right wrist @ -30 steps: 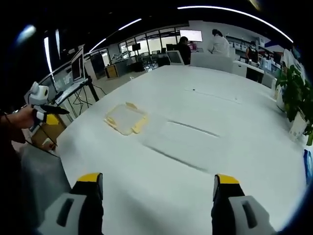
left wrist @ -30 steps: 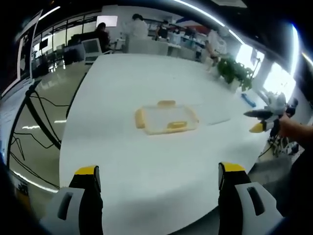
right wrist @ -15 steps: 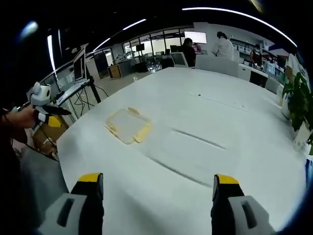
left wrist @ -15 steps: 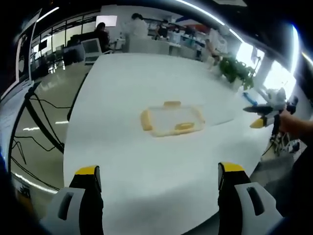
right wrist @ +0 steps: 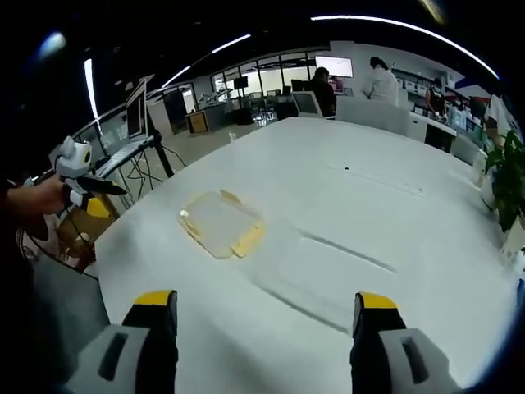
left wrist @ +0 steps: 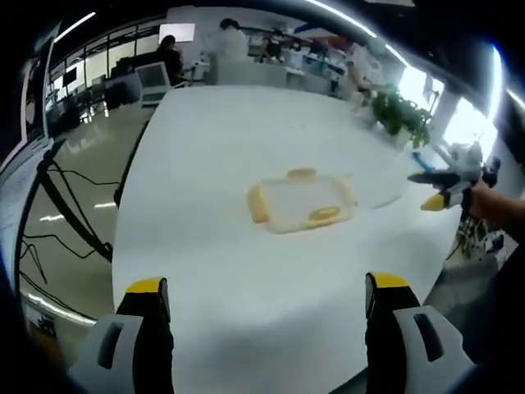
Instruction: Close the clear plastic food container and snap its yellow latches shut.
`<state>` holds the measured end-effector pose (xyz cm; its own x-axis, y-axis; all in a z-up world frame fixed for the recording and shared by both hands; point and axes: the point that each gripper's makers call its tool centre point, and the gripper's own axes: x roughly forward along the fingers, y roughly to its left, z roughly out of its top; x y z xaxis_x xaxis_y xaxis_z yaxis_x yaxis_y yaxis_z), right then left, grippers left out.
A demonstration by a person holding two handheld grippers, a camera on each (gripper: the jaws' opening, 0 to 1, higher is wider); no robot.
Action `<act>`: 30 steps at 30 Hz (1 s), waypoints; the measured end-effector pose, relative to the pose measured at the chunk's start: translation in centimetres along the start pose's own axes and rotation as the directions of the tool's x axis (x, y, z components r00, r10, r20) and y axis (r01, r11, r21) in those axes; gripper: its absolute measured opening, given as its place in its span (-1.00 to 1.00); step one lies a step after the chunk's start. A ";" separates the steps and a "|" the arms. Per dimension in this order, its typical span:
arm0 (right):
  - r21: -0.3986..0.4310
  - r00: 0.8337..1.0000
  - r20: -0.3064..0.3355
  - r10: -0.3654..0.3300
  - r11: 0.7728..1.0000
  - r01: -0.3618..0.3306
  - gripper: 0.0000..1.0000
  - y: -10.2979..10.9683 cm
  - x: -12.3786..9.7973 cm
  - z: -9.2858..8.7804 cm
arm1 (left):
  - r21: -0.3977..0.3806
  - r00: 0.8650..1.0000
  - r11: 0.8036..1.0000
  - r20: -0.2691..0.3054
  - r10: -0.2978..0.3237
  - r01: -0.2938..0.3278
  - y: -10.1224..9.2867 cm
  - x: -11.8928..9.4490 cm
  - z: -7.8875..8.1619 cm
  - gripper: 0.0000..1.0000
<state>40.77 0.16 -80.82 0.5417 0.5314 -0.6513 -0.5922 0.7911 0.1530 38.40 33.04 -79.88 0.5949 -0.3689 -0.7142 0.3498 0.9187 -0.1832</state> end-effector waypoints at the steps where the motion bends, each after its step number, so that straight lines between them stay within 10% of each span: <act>1: -0.006 1.000 0.000 0.003 1.000 -0.003 0.78 0.1 0.1 0.2 | 0.005 1.000 1.000 0.000 -0.002 0.002 0.0 0.1 0.1 0.95; 30: -0.096 0.996 0.031 0.078 0.993 -0.074 0.76 1.5 5.2 5.8 | 0.106 0.999 0.994 -0.001 -0.037 0.037 0.9 3.5 4.1 0.90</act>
<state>46.18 5.87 -79.62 0.5126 0.6004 -0.6138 -0.6851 0.7169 0.1291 43.77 32.02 -79.84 0.5808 -0.4029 -0.7073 0.4466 0.8842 -0.1370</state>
